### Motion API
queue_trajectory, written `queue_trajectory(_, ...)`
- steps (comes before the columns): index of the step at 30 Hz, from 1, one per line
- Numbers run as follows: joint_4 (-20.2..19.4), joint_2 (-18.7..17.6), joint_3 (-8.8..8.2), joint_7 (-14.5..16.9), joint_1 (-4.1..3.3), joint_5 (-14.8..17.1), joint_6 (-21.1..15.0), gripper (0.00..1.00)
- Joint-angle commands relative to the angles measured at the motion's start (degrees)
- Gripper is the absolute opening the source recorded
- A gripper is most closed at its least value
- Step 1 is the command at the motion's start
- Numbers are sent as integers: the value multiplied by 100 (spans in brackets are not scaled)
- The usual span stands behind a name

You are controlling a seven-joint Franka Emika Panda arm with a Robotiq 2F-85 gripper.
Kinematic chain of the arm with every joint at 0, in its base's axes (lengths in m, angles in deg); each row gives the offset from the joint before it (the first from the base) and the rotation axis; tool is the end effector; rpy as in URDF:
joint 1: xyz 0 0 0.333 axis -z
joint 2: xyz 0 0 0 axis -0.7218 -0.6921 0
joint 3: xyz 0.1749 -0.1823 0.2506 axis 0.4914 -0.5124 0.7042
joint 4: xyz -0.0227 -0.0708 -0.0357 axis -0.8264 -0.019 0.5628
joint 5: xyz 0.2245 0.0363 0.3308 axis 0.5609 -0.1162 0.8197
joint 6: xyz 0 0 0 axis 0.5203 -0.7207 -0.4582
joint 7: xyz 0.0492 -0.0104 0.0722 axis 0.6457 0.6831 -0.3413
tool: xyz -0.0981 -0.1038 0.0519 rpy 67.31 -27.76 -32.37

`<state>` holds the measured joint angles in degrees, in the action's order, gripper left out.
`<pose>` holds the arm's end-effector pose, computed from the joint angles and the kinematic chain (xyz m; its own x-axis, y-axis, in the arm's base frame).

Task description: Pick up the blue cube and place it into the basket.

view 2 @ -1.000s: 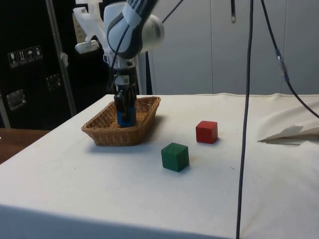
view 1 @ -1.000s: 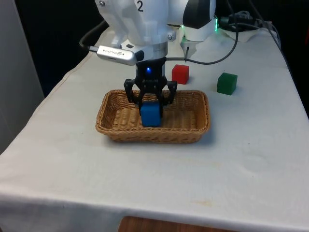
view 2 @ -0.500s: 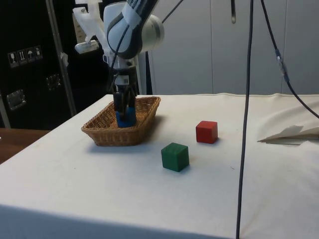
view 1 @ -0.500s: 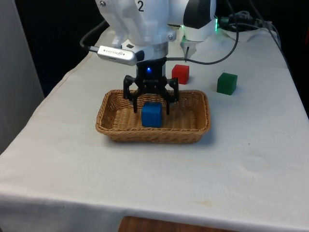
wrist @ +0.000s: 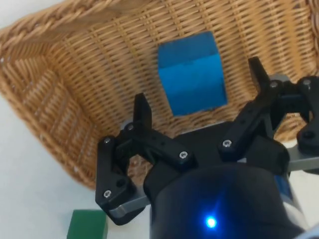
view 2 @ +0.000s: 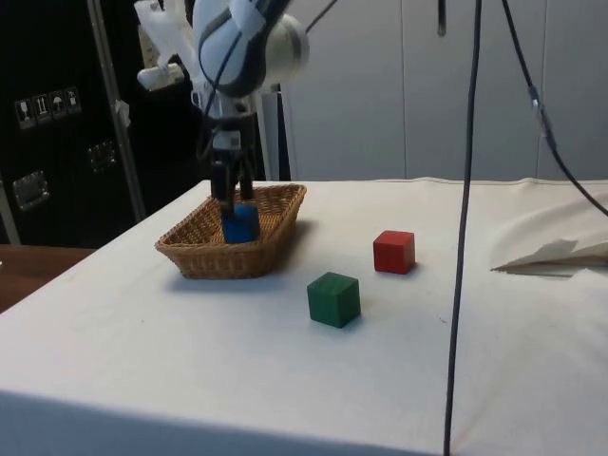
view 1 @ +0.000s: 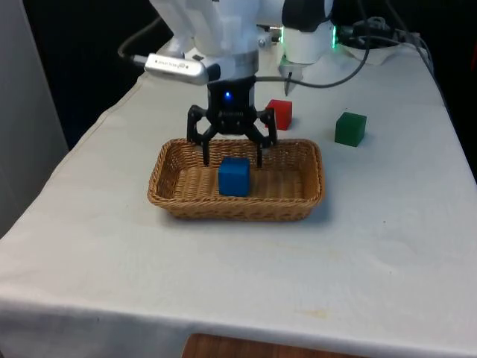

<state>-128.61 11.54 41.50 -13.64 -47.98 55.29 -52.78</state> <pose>0.6834 -0.0985 0.2075 0.9933 0.0799 0.0834 0.0766 -0.9962 0.0420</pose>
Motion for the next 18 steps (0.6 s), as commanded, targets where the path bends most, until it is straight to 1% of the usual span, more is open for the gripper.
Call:
queue_trajectory(1, -6, 63, -29, -34, -23, -34, 74, 100)
queue_trajectory(3, 0, 126, -34, -34, -23, -40, 149, 100)
queue_trajectory(4, 0, 126, -6, 0, 0, -6, 120, 100)
queue_trajectory(5, 6, 155, -34, -34, -23, -40, 172, 100)
queue_trajectory(11, 34, 407, -46, -29, -17, -63, 435, 100)
queue_trajectory(12, 23, 355, -17, 0, 0, -23, 338, 100)
queue_trajectory(13, 40, 441, -52, -29, -17, -69, 481, 100)
queue_trajectory(14, 52, 510, -57, -23, -17, -74, 567, 100)
queue_trajectory(18, 86, 642, -74, -11, -6, -80, 745, 100)
